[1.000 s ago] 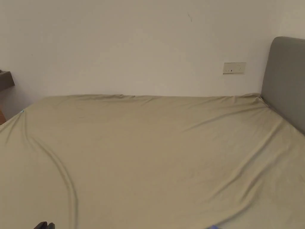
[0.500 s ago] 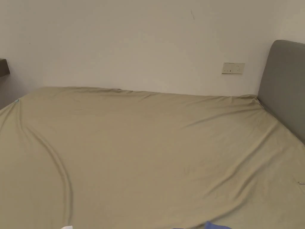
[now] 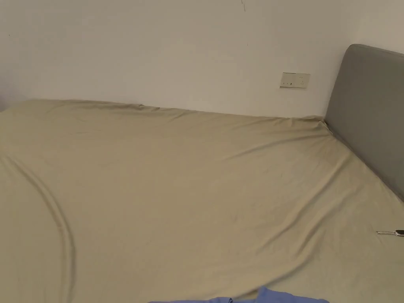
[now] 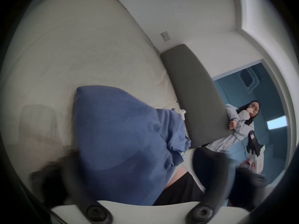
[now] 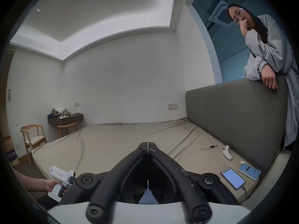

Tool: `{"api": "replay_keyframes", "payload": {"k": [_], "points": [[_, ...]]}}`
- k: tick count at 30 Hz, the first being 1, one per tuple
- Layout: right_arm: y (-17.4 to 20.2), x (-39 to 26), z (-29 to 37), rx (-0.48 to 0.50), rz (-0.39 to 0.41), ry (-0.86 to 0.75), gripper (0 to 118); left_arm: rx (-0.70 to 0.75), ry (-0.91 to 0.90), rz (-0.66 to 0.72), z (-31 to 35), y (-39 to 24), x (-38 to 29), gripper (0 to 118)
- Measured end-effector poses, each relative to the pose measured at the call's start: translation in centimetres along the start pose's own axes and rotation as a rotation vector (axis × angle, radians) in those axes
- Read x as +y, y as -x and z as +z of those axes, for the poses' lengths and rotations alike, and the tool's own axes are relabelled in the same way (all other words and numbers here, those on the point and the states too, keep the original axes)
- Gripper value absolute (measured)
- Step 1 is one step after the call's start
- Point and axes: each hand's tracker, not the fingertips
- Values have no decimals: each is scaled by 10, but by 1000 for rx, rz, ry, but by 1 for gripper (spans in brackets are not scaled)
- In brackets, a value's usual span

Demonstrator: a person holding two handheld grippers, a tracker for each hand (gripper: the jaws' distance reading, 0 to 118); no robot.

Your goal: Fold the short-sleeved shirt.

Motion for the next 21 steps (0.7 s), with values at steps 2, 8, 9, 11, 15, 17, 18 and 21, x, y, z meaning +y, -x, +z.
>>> {"api": "replay_keyframes", "payload": {"k": [2, 8, 9, 11, 15, 17, 18, 21], "points": [[3, 0, -1, 10, 10, -5, 2, 159, -23, 35, 1, 9, 3, 15], [6, 0, -5, 29, 20, -6, 2, 58, -35, 3, 33, 21, 12, 15], [6, 0, -5, 33, 20, -3, 2, 45, -41, -16, 45, 15, 16, 15], [5, 0, -6, 37, 16, -2, 2, 110, -104, -111, 79, -12, 11, 15], [1, -3, -4, 44, 0, -7, 2, 269, -154, -133, 148, 5, 32, 15], [-1, -6, -4, 47, -9, -7, 2, 422, -133, -168, 167, 10, 35, 15], [-1, -8, -5, 46, -13, -6, 2, 423, -131, -147, 174, 11, 36, 15], [-4, -13, -6, 44, -39, 0, 2, 436, -153, -208, 165, -30, 11, 15]]}}
